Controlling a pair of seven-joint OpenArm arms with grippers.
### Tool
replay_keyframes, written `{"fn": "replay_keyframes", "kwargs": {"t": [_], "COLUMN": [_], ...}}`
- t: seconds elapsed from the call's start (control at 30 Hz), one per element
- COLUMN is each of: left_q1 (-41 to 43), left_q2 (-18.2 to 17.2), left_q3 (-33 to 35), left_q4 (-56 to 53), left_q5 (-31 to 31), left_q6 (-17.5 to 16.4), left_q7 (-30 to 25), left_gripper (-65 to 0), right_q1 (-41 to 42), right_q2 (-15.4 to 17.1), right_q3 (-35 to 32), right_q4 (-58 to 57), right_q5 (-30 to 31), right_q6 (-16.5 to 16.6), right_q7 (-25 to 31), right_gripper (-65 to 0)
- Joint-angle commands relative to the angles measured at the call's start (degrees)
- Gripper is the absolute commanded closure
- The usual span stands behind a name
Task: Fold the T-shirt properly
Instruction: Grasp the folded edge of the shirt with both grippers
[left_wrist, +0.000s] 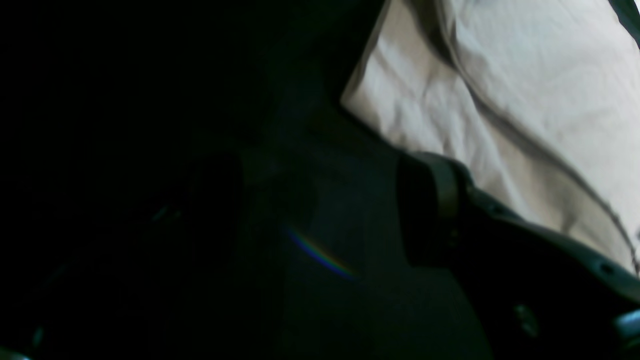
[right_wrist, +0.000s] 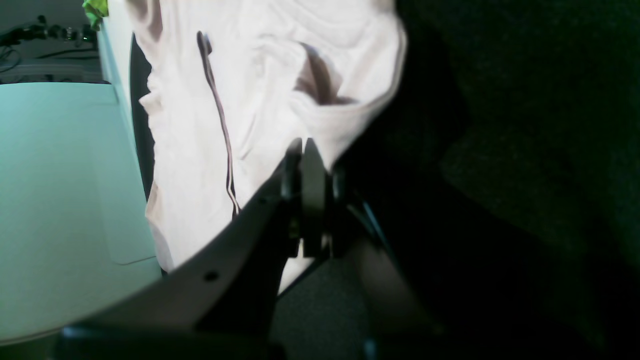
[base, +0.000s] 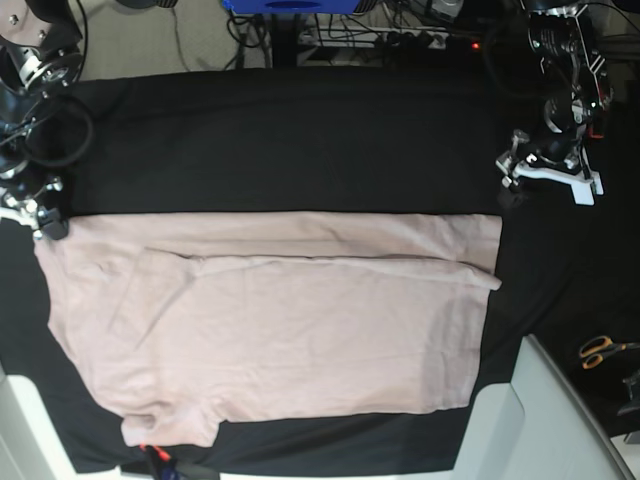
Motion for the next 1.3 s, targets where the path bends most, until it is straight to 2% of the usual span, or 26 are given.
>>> {"fn": "replay_keyframes", "kwargs": {"t": [0.0,0.53,0.7,0.83,1.1,1.13,1.2,1.27], "left_q1": [-1.08,-14.97,-15.23,-15.06,-14.88,-14.88,-14.97,-15.14], "left_q2": [-0.4,-0.4,-0.48,-0.31,0.31,0.31,0.31,0.31], "left_q3": [-0.18,0.52,7.29,10.28,6.85,6.59,6.68,6.94], "left_q4": [0.27,-18.1,-18.81,-19.51,-22.06,-22.06,-22.06,-22.15], "left_q5": [-0.76,-0.41,-0.41,-0.58,-0.76,-0.76,-0.67,-0.58], "left_q6": [-0.6,-0.6,-0.6,-0.33,-0.33,-0.33,-0.33,-0.33], "left_q7": [-0.95,-1.21,-1.92,-7.02,-7.37,-7.37,-7.28,-7.28], "left_gripper": [-46.4,-46.4,-46.4,-46.2,-46.1,-44.9,-38.7,-27.8], "right_q1": [-0.09,-0.18,-0.18,-0.18,-0.18,-0.18,-0.18,-0.18], "right_q2": [0.04,0.13,0.13,0.13,0.21,0.21,0.21,0.21], "right_q3": [-0.02,-0.11,-0.11,-0.11,-0.11,-0.11,-0.11,-0.11], "right_q4": [-0.06,0.03,0.03,0.03,0.03,0.03,0.03,0.03], "right_q5": [0.28,0.28,0.28,0.28,0.28,0.28,0.28,0.28], "right_q6": [-0.42,-0.34,-0.34,-0.34,-0.34,-0.34,-0.34,-0.34], "right_q7": [-1.09,-1.18,-1.18,-1.18,-1.18,-1.18,-1.18,-1.18], "right_gripper": [-0.2,-0.2,-0.2,-0.2,-0.2,-0.2,-0.2,-0.2]}}
